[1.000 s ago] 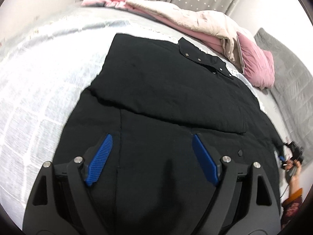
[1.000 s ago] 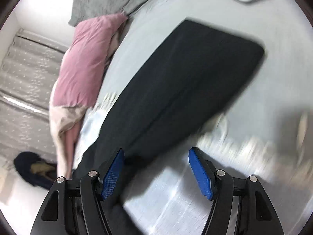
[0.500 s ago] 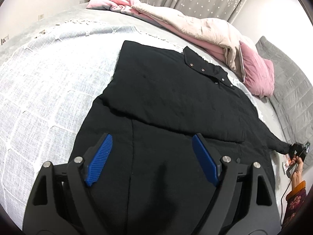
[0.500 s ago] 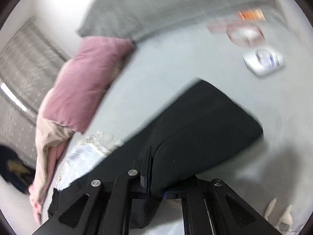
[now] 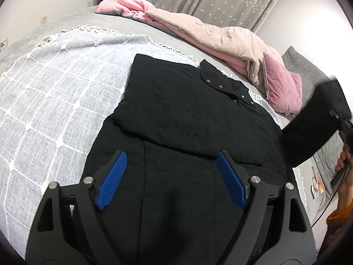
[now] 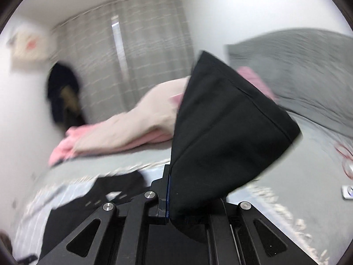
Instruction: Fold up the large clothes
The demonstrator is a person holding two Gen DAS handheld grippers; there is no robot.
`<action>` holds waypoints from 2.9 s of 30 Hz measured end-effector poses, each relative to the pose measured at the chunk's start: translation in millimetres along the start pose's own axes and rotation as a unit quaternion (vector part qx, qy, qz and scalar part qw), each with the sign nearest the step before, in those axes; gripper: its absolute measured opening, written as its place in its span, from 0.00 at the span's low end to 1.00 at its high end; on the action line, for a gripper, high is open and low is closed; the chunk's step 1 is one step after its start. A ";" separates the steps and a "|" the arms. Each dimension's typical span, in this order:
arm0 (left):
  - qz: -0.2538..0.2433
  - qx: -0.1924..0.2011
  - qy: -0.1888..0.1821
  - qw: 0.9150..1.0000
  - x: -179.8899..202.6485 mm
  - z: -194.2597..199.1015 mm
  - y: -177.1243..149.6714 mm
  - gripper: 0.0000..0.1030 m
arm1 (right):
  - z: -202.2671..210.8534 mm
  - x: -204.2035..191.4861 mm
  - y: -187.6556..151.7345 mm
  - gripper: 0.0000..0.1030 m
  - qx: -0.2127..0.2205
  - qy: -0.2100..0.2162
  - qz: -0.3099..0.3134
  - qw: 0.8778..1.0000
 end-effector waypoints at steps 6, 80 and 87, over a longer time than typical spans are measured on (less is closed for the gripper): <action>-0.015 -0.010 0.000 1.000 3.4 -5.7 -2.2 0.81 | -79.8 -114.4 -90.7 0.33 -0.129 0.106 0.085 0.982; -0.066 -0.261 -0.044 0.962 -74.3 104.0 -168.6 0.93 | 207.4 154.8 -287.9 0.79 -0.296 0.079 -0.240 0.921; -0.022 -0.293 -0.080 0.953 -79.8 92.7 -185.4 0.99 | 199.8 154.9 -309.6 0.79 -0.296 0.088 -0.266 0.913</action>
Point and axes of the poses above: each gripper's, at about its wrist camera, not at the fingertips, and z roughly against the way its jaws point, x to its right, y to its top, the point moved 6 cm from there along -z, roughly the way its jaws point, and after that the axes turned 10 degrees about y, right-handed, at the moved point
